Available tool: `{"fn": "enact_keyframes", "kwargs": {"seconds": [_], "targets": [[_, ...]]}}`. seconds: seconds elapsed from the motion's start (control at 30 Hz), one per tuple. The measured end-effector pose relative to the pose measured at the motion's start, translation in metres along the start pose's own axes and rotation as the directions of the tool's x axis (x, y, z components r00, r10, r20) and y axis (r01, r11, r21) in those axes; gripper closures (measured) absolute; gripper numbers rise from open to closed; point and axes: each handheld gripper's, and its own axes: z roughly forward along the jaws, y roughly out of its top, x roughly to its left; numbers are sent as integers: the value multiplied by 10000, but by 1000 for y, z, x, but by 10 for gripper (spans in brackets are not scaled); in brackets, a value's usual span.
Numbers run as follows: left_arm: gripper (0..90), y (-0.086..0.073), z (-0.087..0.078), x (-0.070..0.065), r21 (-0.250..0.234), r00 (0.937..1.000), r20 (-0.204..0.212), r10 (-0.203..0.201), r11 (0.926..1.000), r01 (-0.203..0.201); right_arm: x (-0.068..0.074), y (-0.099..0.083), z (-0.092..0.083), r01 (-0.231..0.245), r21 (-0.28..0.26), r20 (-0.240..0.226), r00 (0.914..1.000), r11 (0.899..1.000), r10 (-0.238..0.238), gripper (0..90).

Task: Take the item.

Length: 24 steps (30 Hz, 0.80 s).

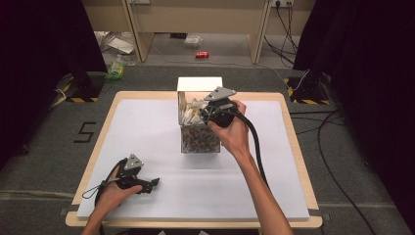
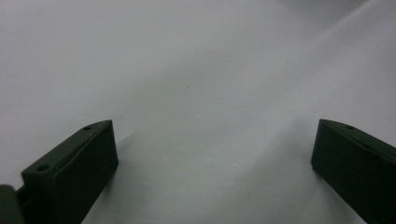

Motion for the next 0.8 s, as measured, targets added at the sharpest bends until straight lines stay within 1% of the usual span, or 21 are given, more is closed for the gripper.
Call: {"fn": "enact_keyframes", "kwargs": {"seconds": [0.03,0.1,0.2,0.23,0.3,0.33,0.37,0.4,0.43,0.47,0.5,0.57,0.63,0.7,0.8], "targets": [[0,0,0,0,5,10000,2,5,10000,-5,0,0,1,31,97,50,10000,9999,-32,542],[0,0,0,0,1,10000,3,-1,10000,1,0,0,1,32,126,70,10000,9999,-32,544],[0,0,0,0,5,10000,0,7,10000,-7,0,-1,2,-33,214,77,10000,9998,31,569],[0,0,0,0,2,10000,0,7,10000,-7,0,-1,3,-1,262,50,10000,9997,0,599],[0,0,0,0,0,10000,2,0,10000,0,0,-1,4,-14,292,12,10000,9996,14,612],[0,0,0,0,6,10000,-1,15,10000,-15,0,-2,5,75,354,-101,9999,9993,-72,665],[0,0,0,0,5,10000,-4,22,10000,-22,1,-2,5,103,373,-121,9999,9993,-99,687],[0,0,0,0,5,10000,-4,22,10000,-22,1,-2,5,103,373,-121,9999,9993,-99,687],[0,0,0,0,3,10000,-4,22,10000,-22,1,-2,6,132,398,-120,9998,9991,-128,713],[0,0,0,0,4,10000,-5,27,10000,-27,0,-2,6,148,438,-168,9998,9989,-140,774],[0,0,0,0,4,10000,-5,27,10000,-27,0,-2,6,148,438,-168,9998,9989,-140,774],[0,0,0,0,3,10000,-7,27,10000,-27,-1,-2,5,280,472,-184,9995,9985,-272,830],[0,0,0,0,5,10000,-4,22,10000,-22,-1,-2,5,385,517,-246,9990,9979,-373,865],[0,0,0,0,4,10000,3,4,10000,-4,0,0,5,702,506,-226,9974,9963,-691,891],[0,0,0,0,5,10000,2,4,10000,-4,0,2,3,758,417,-204,9970,9962,-750,898]]}}
